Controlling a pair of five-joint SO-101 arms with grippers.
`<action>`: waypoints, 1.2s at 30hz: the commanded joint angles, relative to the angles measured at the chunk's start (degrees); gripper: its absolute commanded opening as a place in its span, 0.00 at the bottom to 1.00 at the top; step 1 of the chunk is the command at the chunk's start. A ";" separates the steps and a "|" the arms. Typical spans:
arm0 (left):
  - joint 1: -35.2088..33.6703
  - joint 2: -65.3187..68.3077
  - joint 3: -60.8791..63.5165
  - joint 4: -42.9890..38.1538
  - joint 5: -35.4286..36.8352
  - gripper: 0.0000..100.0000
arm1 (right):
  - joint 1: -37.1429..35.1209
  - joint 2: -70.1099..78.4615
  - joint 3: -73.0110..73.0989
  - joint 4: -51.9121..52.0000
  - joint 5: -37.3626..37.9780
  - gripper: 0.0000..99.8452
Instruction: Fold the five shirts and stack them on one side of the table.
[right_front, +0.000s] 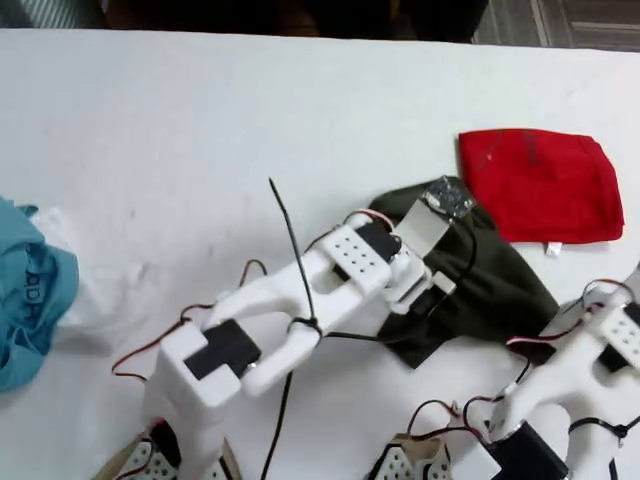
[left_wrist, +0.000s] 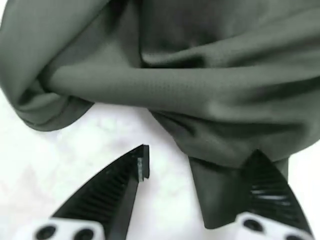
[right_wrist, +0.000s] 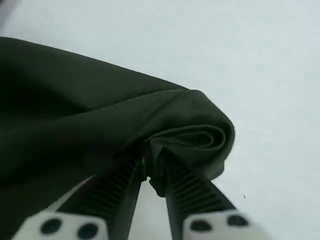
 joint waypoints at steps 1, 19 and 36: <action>0.62 1.58 -1.63 -2.55 0.53 0.32 | -0.13 -2.77 4.57 -7.96 -0.26 0.02; 2.99 9.14 -20.97 7.65 0.53 0.03 | 13.76 -2.86 5.89 -11.65 2.90 0.02; -5.71 9.23 -47.78 46.15 -12.84 0.03 | -9.01 -2.77 -26.81 18.77 3.08 0.02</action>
